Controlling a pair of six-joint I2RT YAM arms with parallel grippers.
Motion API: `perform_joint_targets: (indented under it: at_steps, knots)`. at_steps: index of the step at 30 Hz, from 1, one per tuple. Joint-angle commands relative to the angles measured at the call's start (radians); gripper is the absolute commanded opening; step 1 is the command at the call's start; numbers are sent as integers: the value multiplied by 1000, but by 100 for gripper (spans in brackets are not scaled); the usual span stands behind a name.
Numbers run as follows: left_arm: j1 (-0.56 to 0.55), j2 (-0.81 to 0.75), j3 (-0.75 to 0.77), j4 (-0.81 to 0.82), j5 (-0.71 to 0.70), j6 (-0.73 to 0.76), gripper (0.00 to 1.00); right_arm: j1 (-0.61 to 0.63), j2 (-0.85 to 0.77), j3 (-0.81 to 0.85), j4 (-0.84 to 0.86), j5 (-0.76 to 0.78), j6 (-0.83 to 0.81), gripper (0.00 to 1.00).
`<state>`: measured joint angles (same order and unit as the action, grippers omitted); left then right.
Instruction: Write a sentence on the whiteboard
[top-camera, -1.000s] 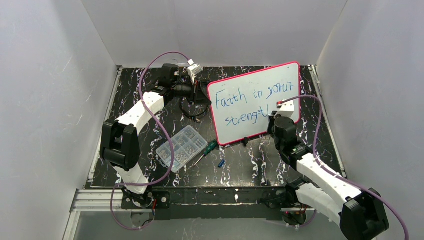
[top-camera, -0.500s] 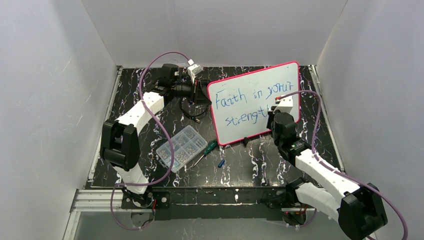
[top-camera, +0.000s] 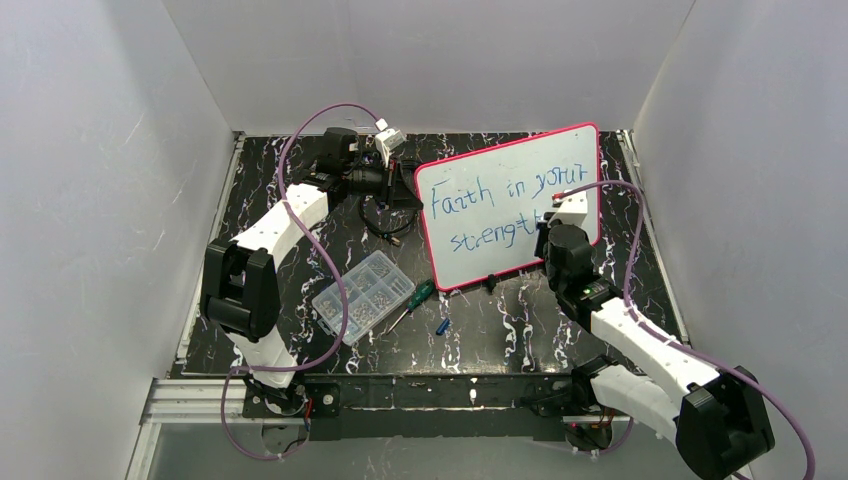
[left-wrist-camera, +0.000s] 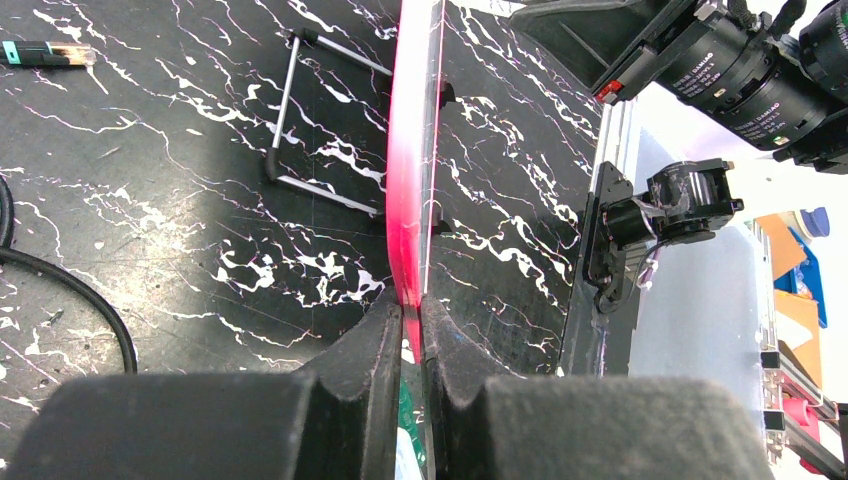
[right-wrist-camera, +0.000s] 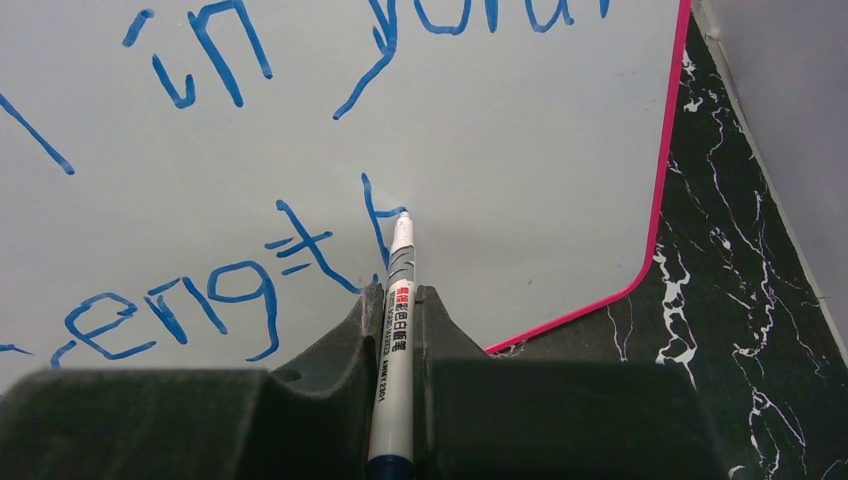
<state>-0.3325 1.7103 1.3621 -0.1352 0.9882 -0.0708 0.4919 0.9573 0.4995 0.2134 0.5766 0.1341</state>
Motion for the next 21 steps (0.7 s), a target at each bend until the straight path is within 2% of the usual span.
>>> perform_joint_targets:
  at_steps: [1, 15, 21]
  knots:
    - [-8, -61, 17, 17, 47, 4, 0, -4, -22, -6, -29, 4, 49, 1]
    - [-9, -68, 16, 17, 47, 2, 0, -4, -30, -27, -56, -1, 72, 1]
    - [-8, -70, 17, 18, 47, 3, 0, -4, -92, -10, -99, 59, 61, 1]
